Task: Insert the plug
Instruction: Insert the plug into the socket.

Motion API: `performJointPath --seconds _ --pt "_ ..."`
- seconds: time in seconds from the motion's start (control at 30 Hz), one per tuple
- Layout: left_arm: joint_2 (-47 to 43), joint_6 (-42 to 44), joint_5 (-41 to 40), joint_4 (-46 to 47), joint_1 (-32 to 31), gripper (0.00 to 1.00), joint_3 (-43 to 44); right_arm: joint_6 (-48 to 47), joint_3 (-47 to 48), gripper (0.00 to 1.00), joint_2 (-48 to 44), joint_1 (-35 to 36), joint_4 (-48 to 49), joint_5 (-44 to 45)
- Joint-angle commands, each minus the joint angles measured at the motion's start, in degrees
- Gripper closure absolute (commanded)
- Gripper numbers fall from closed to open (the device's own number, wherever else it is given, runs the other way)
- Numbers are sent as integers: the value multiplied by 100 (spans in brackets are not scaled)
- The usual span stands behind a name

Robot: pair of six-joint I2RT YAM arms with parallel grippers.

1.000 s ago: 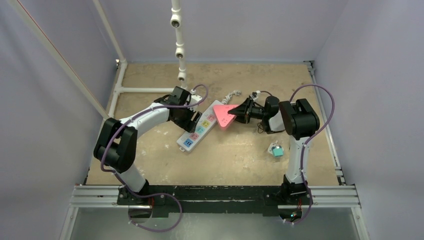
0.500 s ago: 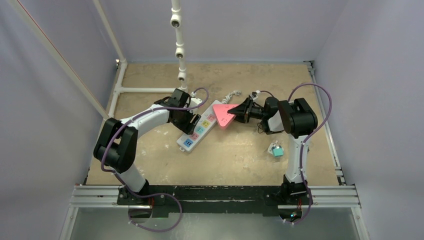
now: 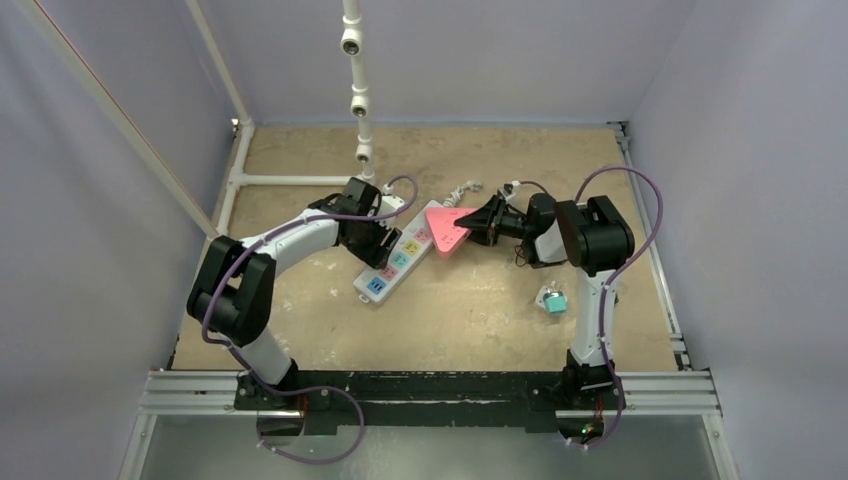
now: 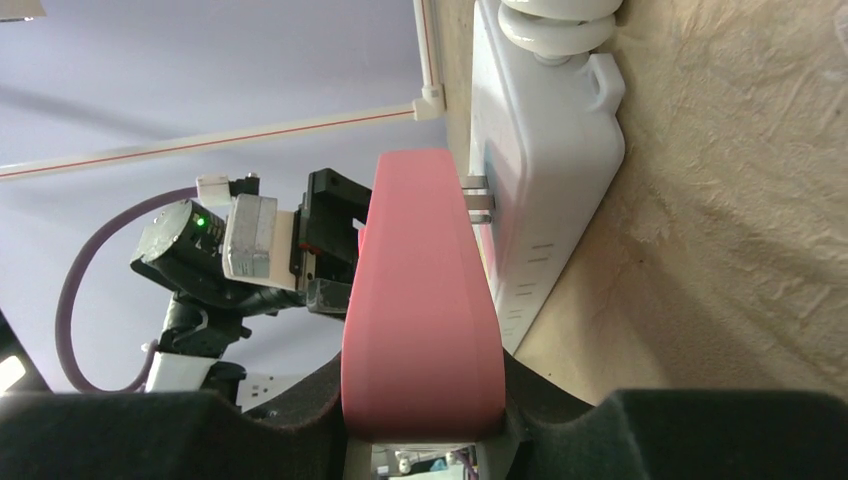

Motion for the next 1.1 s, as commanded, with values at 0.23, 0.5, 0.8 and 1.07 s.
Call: performJointPath --seconds 0.23,0.5,0.8,1.07 --pt "-150 153 -13 157 31 42 -109 -549 22 100 -68 50 -782 13" --pt "-142 190 3 21 31 42 184 -1302 89 100 -165 47 -2127 220" --pt "213 -14 218 -215 -5 38 1415 -2204 12 100 -130 52 -3171 564" --pt "961 6 171 92 -412 33 2150 -2074 -191 100 -81 48 -2949 775"
